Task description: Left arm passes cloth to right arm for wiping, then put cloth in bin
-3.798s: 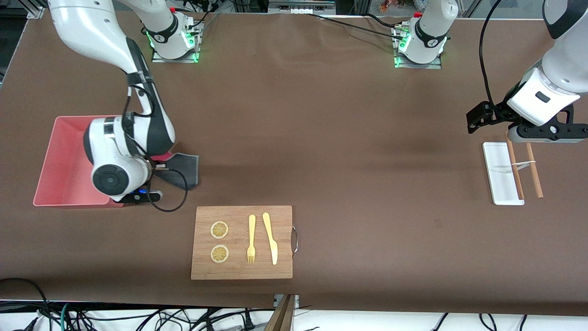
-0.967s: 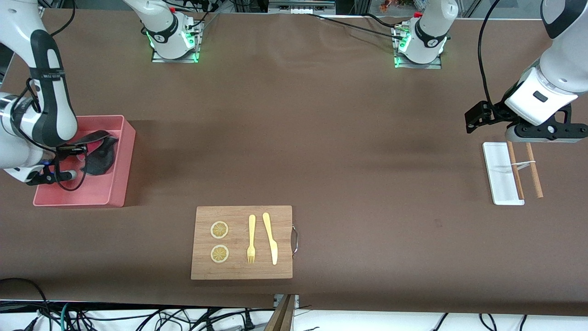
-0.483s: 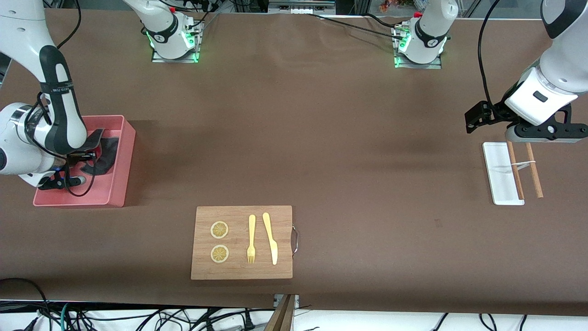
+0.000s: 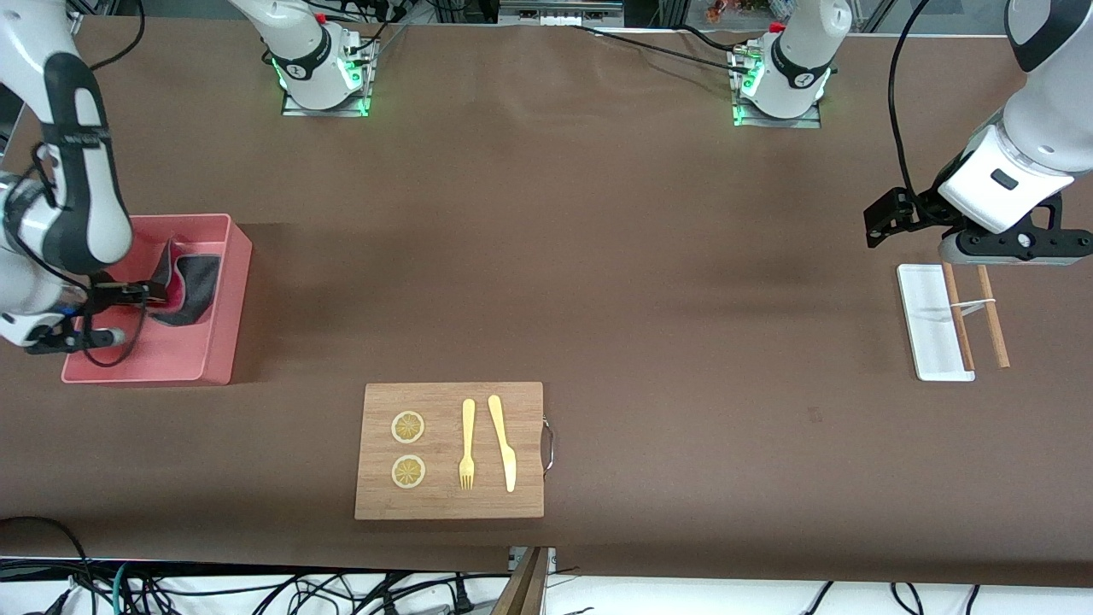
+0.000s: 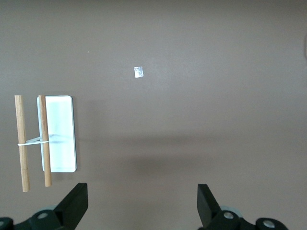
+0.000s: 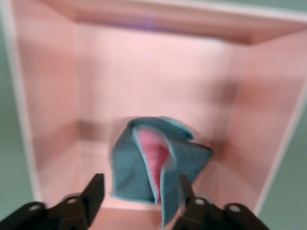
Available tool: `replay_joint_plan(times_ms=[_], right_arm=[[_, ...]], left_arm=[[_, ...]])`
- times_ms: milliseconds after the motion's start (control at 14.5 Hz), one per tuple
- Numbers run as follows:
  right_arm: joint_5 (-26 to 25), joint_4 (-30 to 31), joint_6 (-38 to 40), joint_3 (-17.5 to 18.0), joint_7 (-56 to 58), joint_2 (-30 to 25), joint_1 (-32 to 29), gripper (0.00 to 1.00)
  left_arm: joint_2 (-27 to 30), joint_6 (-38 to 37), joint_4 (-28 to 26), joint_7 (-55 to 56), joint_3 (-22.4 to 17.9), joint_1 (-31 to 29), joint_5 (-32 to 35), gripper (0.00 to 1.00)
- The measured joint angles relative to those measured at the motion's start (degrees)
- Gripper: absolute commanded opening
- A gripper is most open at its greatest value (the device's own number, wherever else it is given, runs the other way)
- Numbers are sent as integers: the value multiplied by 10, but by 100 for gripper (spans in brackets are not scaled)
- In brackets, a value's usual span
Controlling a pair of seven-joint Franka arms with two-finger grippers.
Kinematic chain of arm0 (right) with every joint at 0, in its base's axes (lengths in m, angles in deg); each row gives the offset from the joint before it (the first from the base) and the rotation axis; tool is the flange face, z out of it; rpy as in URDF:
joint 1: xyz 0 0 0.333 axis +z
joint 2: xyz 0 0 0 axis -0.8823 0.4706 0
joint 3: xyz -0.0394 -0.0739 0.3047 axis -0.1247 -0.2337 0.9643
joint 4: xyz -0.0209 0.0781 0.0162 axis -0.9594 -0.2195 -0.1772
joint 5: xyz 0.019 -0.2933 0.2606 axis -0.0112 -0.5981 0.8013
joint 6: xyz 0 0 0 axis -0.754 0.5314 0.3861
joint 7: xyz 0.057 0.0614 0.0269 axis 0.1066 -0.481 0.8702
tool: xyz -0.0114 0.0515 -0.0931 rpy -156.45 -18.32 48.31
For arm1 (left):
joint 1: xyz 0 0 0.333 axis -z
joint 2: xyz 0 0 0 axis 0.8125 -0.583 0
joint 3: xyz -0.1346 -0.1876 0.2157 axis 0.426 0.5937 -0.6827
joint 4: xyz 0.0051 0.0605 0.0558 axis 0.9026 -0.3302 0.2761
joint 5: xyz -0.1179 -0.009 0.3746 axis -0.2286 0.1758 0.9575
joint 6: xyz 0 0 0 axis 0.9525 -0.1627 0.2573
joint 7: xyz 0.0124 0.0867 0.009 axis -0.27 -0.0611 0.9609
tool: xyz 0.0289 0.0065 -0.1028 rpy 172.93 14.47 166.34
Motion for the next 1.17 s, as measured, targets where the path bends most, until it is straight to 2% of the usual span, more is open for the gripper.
replay_joint_plan(times_ms=[276,552,829,1174], right_arm=[[24,-5,65,8,0,-79,2,100],[25,-18,116,47,0,-138,4,100],[19,-84,186,70,0,-171,5,100],[16,-125,195,70,1,-202,4,100]], left_arm=[[0,0,0,0,0,0,0,100],[0,0,0,0,0,0,0,100],[0,0,0,0,0,0,0,100],[0,0,0,0,0,0,0,100]])
